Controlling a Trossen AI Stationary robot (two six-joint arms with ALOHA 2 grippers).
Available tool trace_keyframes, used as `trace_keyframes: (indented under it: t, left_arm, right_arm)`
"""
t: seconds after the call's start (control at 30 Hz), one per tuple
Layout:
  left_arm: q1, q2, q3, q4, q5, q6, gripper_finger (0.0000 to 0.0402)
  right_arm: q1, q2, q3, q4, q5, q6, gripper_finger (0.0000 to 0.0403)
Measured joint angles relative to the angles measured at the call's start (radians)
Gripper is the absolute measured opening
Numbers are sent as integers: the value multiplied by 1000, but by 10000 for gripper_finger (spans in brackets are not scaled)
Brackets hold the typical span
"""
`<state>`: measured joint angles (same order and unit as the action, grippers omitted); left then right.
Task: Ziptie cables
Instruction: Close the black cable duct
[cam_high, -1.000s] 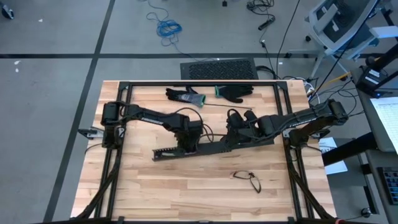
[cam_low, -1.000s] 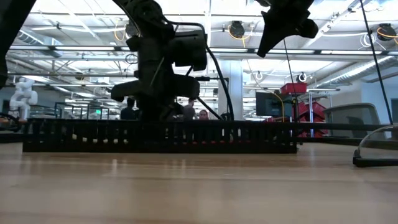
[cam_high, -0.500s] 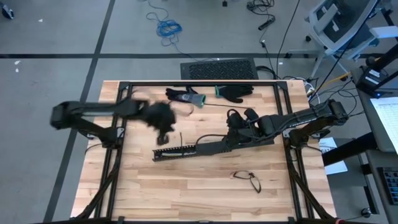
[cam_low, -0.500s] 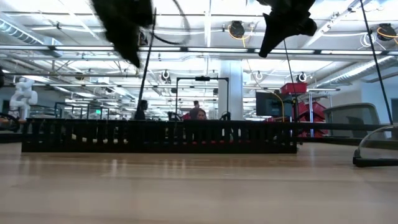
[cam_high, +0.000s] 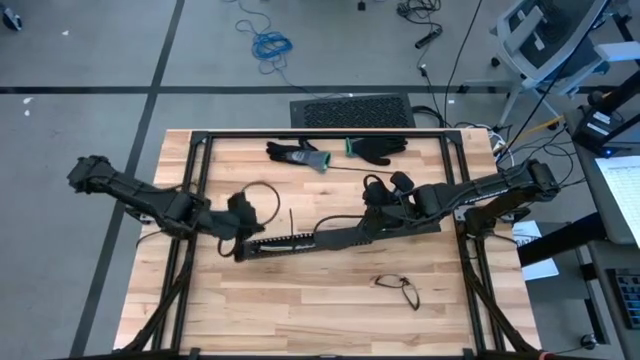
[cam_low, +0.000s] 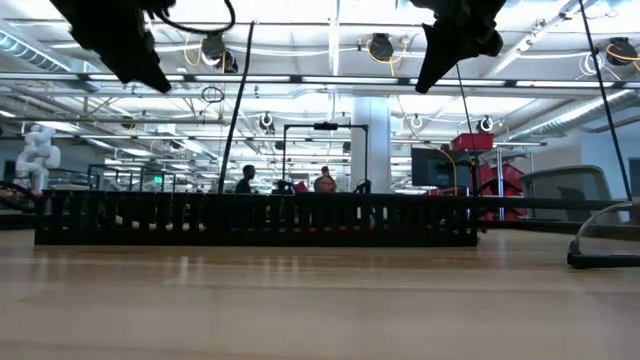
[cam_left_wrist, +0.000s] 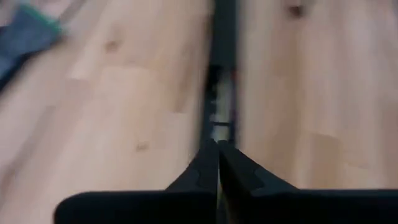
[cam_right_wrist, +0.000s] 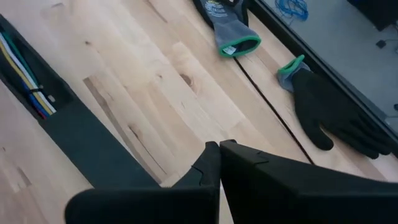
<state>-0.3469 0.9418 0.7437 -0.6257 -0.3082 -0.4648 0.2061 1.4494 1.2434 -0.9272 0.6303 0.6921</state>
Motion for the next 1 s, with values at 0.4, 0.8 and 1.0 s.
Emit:
trace_keyframes:
  t: [0.4,0.8,1.0]
  left_arm:
    - [116,174,0,-10,142,178,159]
    - [49,237,2,32,248,-184,259]
    - [68,289,15,-10,311,-184,290]
  right_arm:
    - [-55,0,0,-14,-8,81,0]
    - [-166,0,0,-63,-39,-160,0]
    - [-182,0,0,-58,-58,-268,0]
